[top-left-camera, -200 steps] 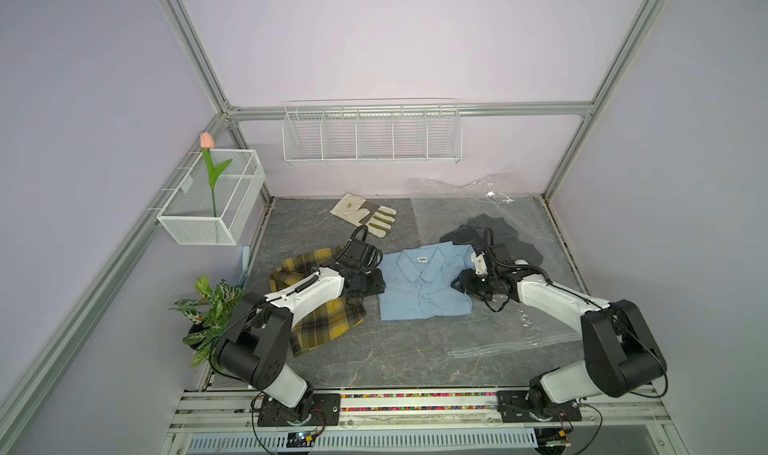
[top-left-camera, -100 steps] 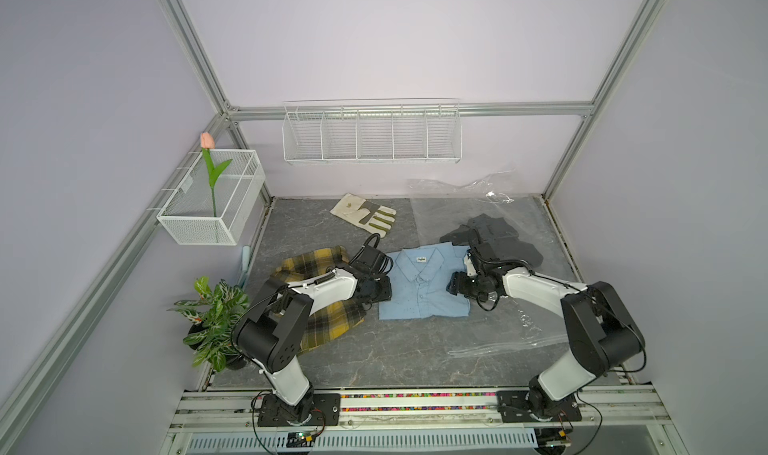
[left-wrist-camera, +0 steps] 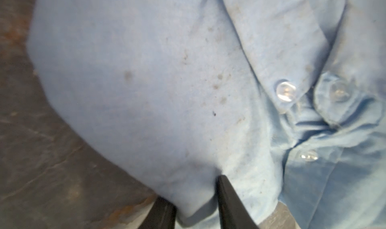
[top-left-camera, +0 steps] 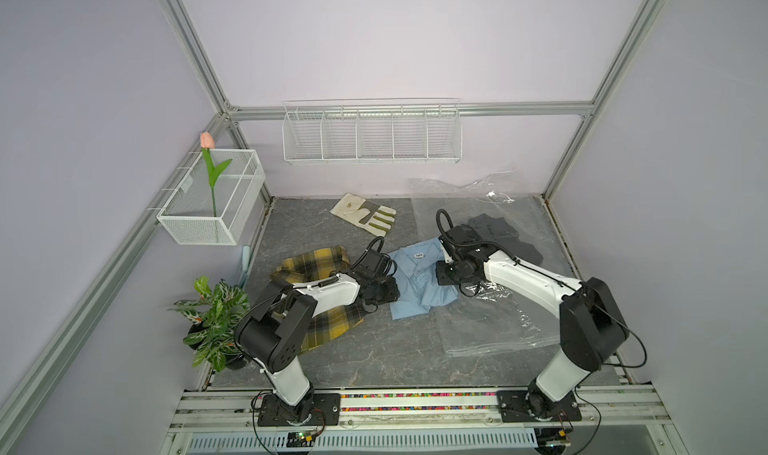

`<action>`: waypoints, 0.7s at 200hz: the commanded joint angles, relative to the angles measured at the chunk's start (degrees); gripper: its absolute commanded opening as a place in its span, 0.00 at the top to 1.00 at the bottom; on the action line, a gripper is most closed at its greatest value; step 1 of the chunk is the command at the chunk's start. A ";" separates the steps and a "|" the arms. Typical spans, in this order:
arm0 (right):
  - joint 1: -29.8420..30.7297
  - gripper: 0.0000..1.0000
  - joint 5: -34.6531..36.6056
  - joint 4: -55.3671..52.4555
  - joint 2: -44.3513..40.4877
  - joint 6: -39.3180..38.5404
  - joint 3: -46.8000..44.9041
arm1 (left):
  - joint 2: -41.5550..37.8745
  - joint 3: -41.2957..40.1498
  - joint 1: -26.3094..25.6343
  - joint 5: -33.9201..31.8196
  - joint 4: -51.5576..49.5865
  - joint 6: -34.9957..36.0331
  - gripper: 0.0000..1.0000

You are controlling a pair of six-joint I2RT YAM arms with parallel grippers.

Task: Place the folded shirt into the vacuum bag
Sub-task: Pick up the shirt in the vacuum bag.

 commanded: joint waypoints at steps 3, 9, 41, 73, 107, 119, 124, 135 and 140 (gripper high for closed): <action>4.14 0.90 7.20 -10.92 1.05 -5.44 6.64 | -0.14 -1.56 -0.58 0.74 0.21 -0.72 0.66; 4.91 0.90 8.68 -12.81 2.16 -6.25 8.46 | -0.38 -1.77 -0.62 0.57 0.13 -0.74 0.66; 5.57 0.91 16.73 -17.59 3.64 -9.67 12.61 | -3.07 -3.09 -0.63 -0.35 -0.08 -0.56 0.66; 7.01 0.91 27.75 -24.25 7.76 -15.23 19.95 | -4.67 -3.77 -0.58 0.72 1.80 -1.15 0.66; 9.22 0.87 14.86 -19.15 7.26 -12.02 19.53 | -4.40 -5.62 -0.58 2.30 8.05 -4.08 0.66; 10.73 0.84 9.22 -15.85 7.51 -8.99 18.52 | -3.63 -6.21 -0.66 3.35 10.90 -5.34 0.66; 11.02 0.82 6.13 -13.86 7.20 -7.33 17.31 | -3.33 -6.37 -0.63 3.83 11.85 -5.85 0.66; 11.31 0.82 -0.38 -7.86 5.90 -3.75 13.51 | -2.53 -6.49 -0.66 4.26 13.17 -6.31 0.66; 11.31 0.82 -2.54 -5.33 5.47 -1.88 11.65 | -2.28 -6.44 -0.67 4.43 13.48 -6.40 0.66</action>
